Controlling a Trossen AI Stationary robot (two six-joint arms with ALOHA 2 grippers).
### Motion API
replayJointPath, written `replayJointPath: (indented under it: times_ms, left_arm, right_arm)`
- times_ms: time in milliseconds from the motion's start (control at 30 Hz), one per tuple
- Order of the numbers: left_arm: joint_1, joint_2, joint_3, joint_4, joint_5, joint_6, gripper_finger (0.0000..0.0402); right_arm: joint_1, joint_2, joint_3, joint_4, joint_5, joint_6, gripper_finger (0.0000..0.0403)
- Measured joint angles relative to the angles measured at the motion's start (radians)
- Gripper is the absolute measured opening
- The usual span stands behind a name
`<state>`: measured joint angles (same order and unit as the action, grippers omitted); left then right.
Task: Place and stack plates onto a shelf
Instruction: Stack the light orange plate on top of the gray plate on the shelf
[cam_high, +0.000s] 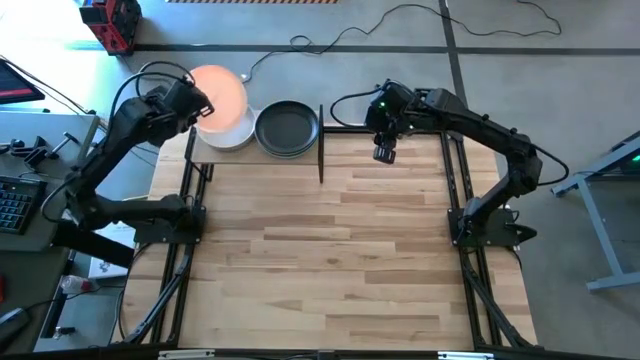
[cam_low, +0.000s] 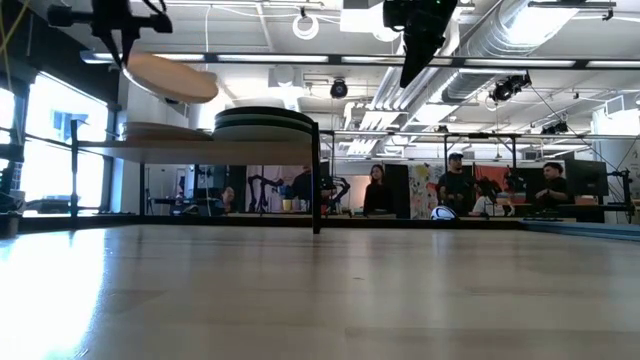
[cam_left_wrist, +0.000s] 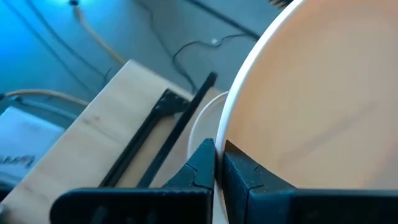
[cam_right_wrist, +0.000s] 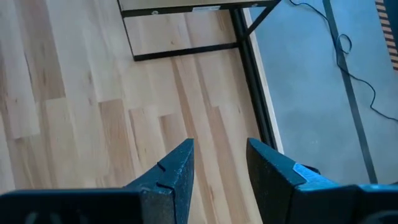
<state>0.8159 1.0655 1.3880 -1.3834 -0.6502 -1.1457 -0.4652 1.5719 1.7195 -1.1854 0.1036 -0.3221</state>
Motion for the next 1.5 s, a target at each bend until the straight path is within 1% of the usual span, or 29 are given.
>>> replayJointPath:
  times_ms: [267,433,633,733,1100,1233,1500]
  left_arm:
    - [0.024,0.085,0.0,-0.012,0.026,-0.033,0.0001]
    - [0.035,0.159,0.0,-0.027,0.039,-0.117,0.0001]
    - [0.063,0.234,-0.001,-0.116,0.083,-0.179,0.0001]
    - [0.069,0.255,-0.001,-0.102,0.087,-0.188,0.0001]
    - [0.069,0.284,0.0,-0.078,0.091,-0.141,0.0001]
    - [0.069,0.283,0.0,-0.08,0.099,-0.102,0.0001]
    - [0.069,0.283,0.0,-0.087,0.127,-0.101,0.0001]
  right_arm:
    - [0.0,0.0,0.0,-0.002,-0.003,-0.001,0.0126]
    - [0.0,0.0,0.0,-0.028,-0.003,-0.001,0.0126]
    - [0.0,0.0,0.0,-0.057,-0.008,-0.001,0.0126]
    - [0.0,0.0,0.0,-0.061,-0.009,-0.001,0.0126]
    - [0.0,0.0,0.0,-0.06,-0.01,0.004,0.0126]
    - [0.0,0.0,0.0,-0.06,-0.01,0.006,0.0126]
    - [0.0,0.0,0.0,-0.06,-0.01,0.008,0.0126]
